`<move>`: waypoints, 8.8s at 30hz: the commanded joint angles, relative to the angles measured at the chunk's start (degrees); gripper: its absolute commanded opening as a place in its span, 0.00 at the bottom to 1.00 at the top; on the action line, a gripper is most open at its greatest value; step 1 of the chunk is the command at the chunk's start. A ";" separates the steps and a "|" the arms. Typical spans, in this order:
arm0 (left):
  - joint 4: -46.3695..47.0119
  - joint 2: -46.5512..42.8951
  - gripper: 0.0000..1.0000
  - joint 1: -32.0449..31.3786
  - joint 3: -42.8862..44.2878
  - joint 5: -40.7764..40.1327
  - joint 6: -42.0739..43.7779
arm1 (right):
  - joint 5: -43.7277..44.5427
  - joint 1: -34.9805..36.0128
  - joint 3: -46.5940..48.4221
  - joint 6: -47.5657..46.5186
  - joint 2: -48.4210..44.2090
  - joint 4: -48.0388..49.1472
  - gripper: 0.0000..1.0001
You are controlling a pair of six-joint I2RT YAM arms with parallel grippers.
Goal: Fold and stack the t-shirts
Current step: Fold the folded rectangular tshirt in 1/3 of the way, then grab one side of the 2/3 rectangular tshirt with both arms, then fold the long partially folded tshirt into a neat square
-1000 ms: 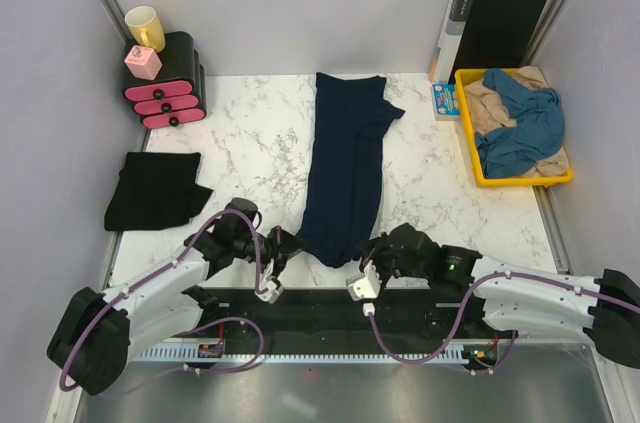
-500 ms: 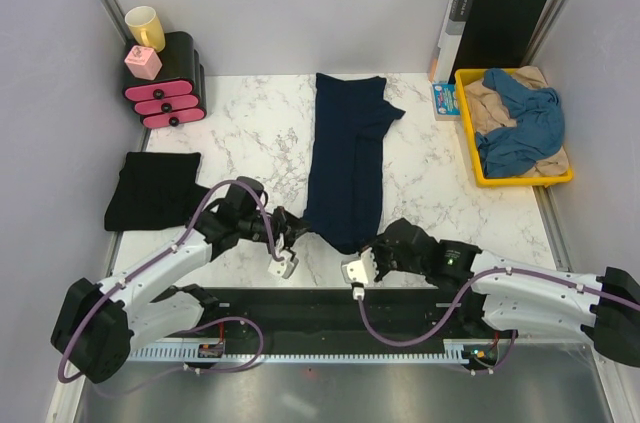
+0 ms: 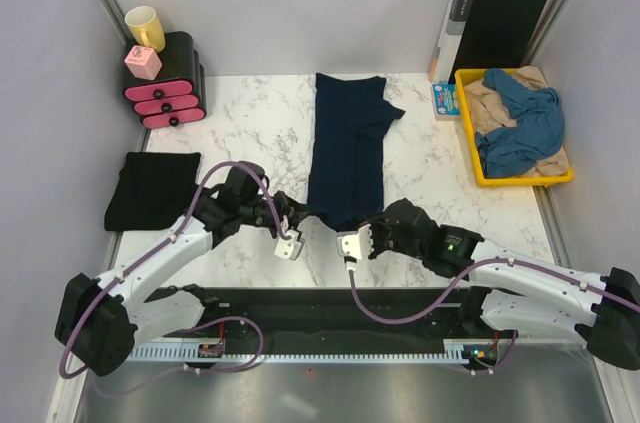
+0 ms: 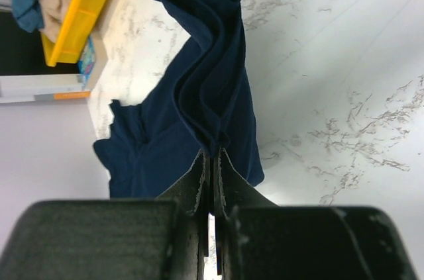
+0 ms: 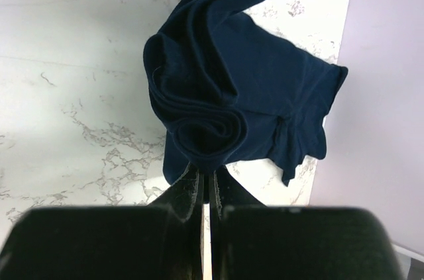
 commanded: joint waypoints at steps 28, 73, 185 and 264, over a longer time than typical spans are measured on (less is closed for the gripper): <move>-24.15 -15.92 0.02 -6.36 -2.18 9.78 10.82 | -10.78 12.44 7.14 0.78 -8.72 -22.72 0.00; 1.44 18.46 0.02 2.34 13.03 3.09 6.87 | -3.66 -15.42 9.78 -8.28 18.61 7.87 0.00; 34.84 24.01 1.00 1.82 -12.89 -1.74 5.98 | -5.94 -11.03 -6.57 0.51 21.87 9.81 0.38; -20.80 -7.73 0.02 1.46 10.04 6.34 8.79 | -12.54 -7.95 29.29 -15.49 11.49 -39.34 0.00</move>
